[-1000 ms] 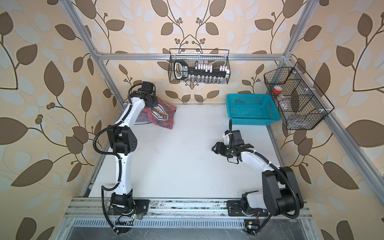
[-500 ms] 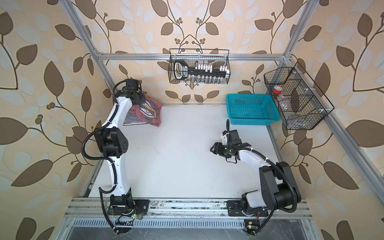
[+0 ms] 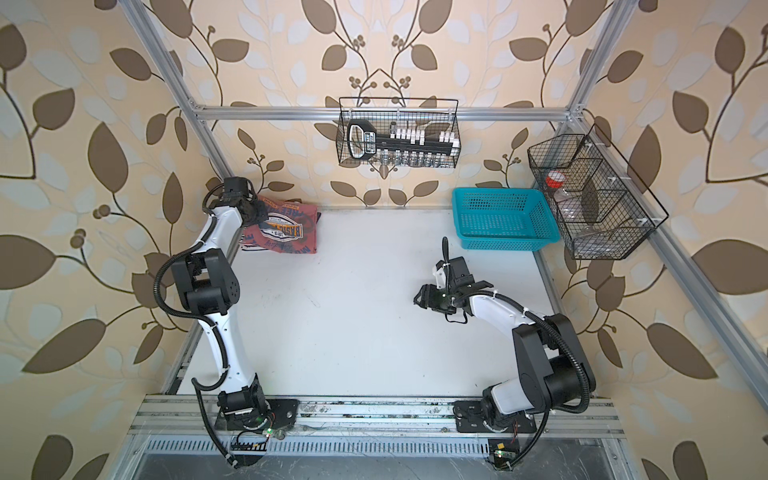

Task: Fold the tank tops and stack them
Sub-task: 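Carry the pink bundle with the left gripper onto the striped top, then lower the bundle onto the striped top and open the left gripper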

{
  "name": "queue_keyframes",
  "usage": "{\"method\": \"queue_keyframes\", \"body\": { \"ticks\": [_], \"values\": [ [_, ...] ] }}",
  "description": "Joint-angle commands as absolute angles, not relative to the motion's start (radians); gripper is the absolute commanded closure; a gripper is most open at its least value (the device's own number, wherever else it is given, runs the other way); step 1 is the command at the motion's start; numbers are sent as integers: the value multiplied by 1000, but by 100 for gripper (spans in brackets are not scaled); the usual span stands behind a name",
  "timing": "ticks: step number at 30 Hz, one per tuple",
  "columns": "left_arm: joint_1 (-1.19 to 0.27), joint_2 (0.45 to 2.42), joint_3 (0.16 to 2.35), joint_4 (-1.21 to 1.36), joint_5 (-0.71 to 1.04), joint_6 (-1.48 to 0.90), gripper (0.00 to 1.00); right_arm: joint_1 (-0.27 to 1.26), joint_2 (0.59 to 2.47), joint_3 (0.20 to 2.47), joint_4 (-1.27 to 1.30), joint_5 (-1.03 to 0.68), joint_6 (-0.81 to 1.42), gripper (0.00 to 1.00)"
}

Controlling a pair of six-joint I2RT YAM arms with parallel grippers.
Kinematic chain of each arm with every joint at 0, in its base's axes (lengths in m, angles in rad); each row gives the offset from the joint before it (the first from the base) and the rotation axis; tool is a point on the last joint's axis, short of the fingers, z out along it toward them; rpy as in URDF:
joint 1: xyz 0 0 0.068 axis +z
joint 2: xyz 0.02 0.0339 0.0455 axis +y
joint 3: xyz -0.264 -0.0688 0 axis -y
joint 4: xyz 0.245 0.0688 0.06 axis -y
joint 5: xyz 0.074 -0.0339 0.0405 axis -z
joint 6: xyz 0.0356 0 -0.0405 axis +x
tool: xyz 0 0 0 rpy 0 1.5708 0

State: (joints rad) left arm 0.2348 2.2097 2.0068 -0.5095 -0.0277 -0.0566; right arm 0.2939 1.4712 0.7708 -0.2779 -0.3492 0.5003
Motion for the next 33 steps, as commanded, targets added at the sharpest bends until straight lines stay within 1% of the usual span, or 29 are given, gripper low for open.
{"method": "queue_keyframes", "body": {
  "ticks": [1,2,3,5,6,7,8,11,14,19,24,27,29,31,32,33],
  "values": [
    [246,2243,2041,-403,39,-72,100,315,1476,799,-330,-314,494,36],
    [251,2256,2042,-401,50,-76,100,319,1475,800,-336,-308,495,36],
    [253,2274,2078,-401,55,-86,90,324,1472,799,-343,-305,497,36],
    [258,2300,2094,-401,58,-105,67,328,1467,797,-352,-294,501,36],
    [262,2311,2102,-399,52,-118,49,328,1462,796,-358,-289,500,35],
    [265,2320,2107,-398,40,-130,36,328,1458,799,-365,-286,500,36],
    [269,2326,2111,-397,30,-139,32,328,1454,802,-373,-283,499,36],
    [293,2326,2118,-404,-7,-162,25,327,1442,811,-392,-272,495,35],
    [326,2310,2111,-408,-21,-178,21,327,1438,822,-403,-270,492,35],
    [372,2262,2058,-390,-13,-197,17,331,1431,830,-411,-270,489,35],
    [385,2199,1966,-373,-8,-211,15,322,1403,838,-434,-270,464,35],
    [385,2119,1926,-353,37,-215,11,286,1368,853,-449,-283,440,34],
    [386,2060,1908,-332,73,-231,1,257,1341,866,-458,-296,419,33],
    [386,1990,1890,-305,120,-241,1,229,1307,880,-471,-312,396,31],
    [385,1962,1882,-295,139,-245,1,218,1292,882,-475,-318,388,22],
    [386,1924,1870,-284,165,-246,1,203,1276,883,-476,-330,378,1]
  ]
}}
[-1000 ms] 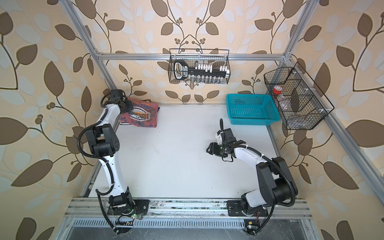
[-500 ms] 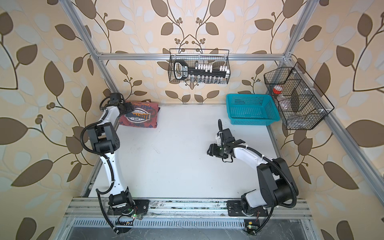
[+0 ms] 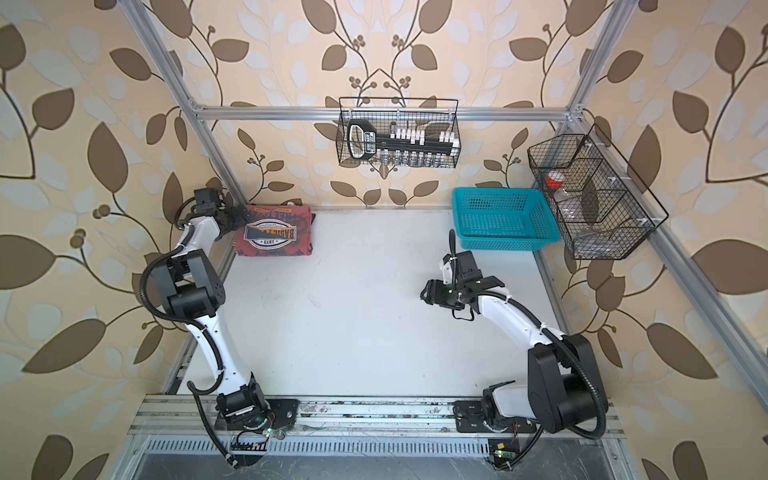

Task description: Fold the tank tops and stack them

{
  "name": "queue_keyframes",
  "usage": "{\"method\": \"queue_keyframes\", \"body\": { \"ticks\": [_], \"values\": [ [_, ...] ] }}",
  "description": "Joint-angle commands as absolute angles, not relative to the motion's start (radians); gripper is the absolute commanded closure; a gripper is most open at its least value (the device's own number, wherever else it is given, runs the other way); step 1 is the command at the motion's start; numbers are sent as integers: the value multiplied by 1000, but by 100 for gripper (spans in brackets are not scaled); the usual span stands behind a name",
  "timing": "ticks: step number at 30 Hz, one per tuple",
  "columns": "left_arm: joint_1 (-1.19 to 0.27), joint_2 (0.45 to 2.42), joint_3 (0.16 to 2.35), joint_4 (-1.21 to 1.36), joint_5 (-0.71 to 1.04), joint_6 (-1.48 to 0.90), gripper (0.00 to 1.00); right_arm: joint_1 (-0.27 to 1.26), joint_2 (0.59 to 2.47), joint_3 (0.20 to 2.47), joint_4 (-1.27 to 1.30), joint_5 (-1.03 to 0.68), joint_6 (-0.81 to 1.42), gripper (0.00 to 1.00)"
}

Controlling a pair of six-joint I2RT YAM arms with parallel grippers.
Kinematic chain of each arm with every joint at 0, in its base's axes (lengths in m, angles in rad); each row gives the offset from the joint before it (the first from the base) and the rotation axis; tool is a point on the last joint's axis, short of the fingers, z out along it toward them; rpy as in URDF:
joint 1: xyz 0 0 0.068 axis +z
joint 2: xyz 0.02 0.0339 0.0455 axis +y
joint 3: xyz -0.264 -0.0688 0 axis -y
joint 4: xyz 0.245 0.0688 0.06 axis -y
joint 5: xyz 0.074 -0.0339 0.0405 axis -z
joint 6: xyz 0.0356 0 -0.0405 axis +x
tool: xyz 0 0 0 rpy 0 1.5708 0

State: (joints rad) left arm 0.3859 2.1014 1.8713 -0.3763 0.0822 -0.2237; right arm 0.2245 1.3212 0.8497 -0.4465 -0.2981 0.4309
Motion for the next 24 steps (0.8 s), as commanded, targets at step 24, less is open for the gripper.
{"method": "queue_keyframes", "body": {
  "ticks": [24],
  "values": [
    [90,972,505,226,-173,-212,1,-43,1177,364,485,-128,15,0]
  ]
}}
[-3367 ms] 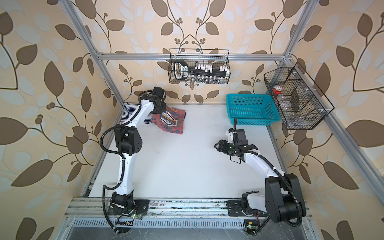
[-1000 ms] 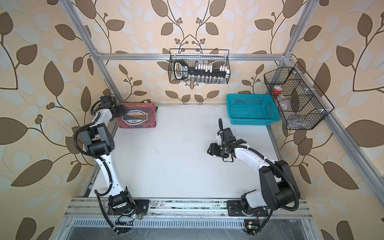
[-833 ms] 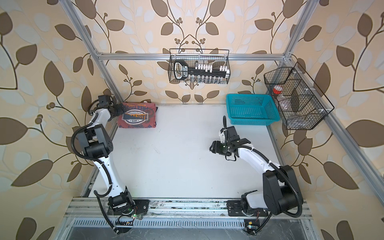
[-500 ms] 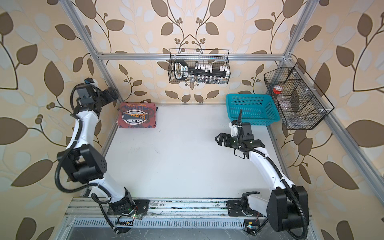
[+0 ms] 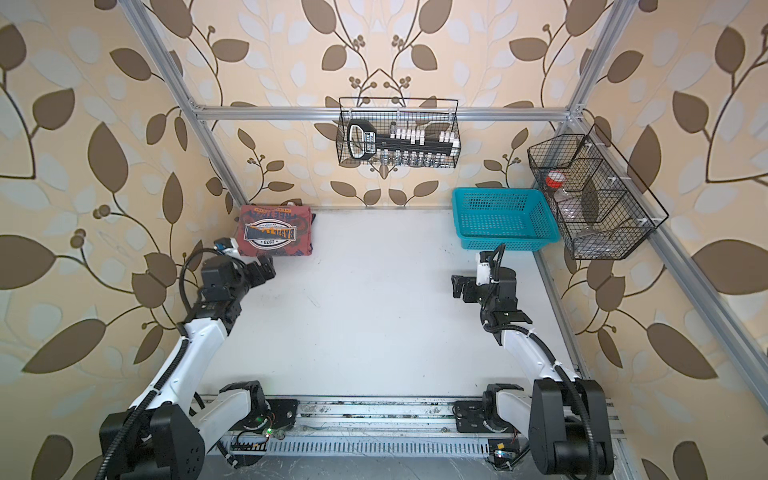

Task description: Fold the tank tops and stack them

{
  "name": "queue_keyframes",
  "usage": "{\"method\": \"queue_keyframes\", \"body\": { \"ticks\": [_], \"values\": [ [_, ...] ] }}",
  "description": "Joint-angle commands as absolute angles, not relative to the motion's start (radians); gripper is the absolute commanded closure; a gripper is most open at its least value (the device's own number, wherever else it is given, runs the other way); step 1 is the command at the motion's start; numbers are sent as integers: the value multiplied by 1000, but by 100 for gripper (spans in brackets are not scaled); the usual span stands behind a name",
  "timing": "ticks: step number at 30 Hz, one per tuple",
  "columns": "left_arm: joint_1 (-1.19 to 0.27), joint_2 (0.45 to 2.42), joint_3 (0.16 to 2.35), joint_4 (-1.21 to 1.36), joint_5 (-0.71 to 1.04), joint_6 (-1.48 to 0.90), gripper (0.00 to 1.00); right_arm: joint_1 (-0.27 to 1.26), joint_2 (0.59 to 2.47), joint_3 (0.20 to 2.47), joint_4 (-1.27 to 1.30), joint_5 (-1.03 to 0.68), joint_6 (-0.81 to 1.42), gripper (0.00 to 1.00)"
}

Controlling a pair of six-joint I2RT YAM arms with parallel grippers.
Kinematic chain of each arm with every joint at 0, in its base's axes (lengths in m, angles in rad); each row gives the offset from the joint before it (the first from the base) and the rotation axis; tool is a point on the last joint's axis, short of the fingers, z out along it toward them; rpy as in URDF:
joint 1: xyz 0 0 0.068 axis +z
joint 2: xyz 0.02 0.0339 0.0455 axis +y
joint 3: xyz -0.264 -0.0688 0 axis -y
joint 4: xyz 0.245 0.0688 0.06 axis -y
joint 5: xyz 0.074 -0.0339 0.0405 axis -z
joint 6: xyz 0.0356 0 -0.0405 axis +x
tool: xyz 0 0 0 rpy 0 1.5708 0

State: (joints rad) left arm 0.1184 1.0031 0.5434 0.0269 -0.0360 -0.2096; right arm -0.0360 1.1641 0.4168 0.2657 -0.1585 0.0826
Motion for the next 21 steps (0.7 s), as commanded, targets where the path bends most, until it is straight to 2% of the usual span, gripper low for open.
{"method": "queue_keyframes", "body": {
  "ticks": [1,3,7,12,15,18,20,21],
  "values": [
    [85,997,497,215,-211,-217,1,-45,1187,331,560,-136,22,0],
    [82,1056,477,257,-220,-215,1,-46,1217,282,704,-166,39,0],
    [83,1180,416,425,-152,-194,1,-49,1227,271,751,-138,12,0],
    [82,1285,382,545,-139,-140,1,-55,1368,156,1103,-97,30,0],
    [83,1316,392,575,-155,-122,1,-58,1353,160,1068,-90,28,0],
    [84,1394,320,773,-154,-118,1,-54,1349,167,1047,-84,25,0],
    [85,1523,278,999,-153,-109,1,-51,1363,166,1069,-79,24,0],
    [85,1503,303,921,-130,-106,1,-49,1354,169,1047,-71,23,0]
  ]
}}
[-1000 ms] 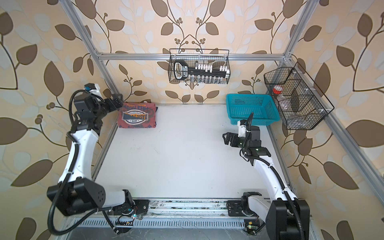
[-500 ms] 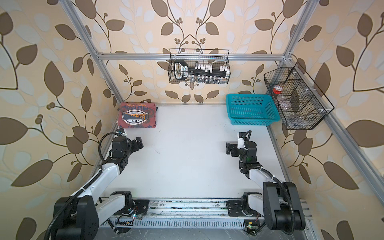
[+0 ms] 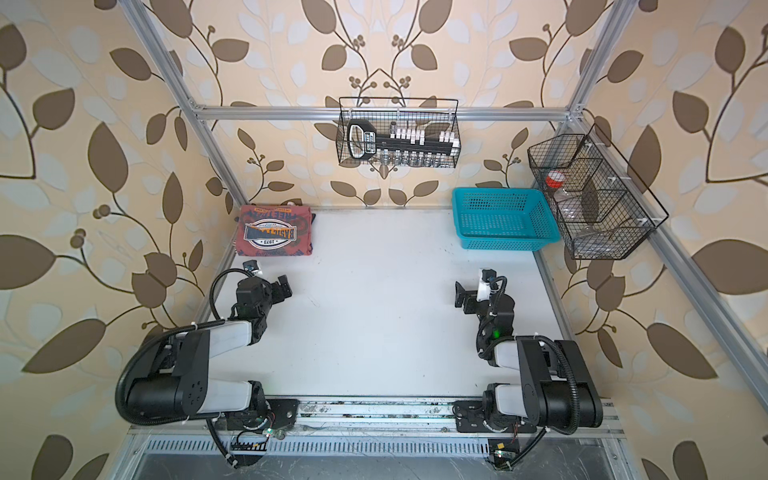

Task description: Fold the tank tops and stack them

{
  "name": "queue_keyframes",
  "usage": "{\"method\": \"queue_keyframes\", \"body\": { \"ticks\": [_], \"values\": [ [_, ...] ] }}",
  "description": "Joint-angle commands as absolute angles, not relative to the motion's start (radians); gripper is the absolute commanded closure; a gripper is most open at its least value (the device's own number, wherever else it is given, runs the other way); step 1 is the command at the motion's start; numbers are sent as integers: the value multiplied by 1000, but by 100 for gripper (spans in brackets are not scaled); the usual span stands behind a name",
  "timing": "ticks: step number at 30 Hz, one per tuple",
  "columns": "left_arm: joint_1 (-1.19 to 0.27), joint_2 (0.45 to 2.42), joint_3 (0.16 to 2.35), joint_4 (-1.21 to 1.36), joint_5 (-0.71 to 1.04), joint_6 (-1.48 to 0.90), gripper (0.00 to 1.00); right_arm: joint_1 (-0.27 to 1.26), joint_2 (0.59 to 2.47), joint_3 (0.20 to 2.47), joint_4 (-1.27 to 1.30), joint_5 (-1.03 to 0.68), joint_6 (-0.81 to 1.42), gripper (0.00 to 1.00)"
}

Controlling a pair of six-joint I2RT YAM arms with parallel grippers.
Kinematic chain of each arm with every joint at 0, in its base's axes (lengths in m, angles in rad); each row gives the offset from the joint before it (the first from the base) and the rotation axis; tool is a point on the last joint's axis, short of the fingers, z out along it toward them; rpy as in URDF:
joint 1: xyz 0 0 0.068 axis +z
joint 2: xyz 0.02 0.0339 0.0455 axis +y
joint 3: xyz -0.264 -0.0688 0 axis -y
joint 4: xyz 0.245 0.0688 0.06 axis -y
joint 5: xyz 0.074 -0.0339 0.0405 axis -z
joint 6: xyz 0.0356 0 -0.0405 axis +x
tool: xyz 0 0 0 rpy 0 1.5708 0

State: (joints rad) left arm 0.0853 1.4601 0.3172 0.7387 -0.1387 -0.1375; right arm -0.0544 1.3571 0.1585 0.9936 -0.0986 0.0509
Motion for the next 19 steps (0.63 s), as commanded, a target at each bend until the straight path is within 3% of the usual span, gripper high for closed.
{"method": "queue_keyframes", "body": {
  "ticks": [1,19],
  "values": [
    [86,1466,360,742,-120,-108,1,-41,1351,171,1041,-57,22,0],
    [80,1487,381,734,-96,-83,1,-2,1350,180,1019,32,11,0]
  ]
}}
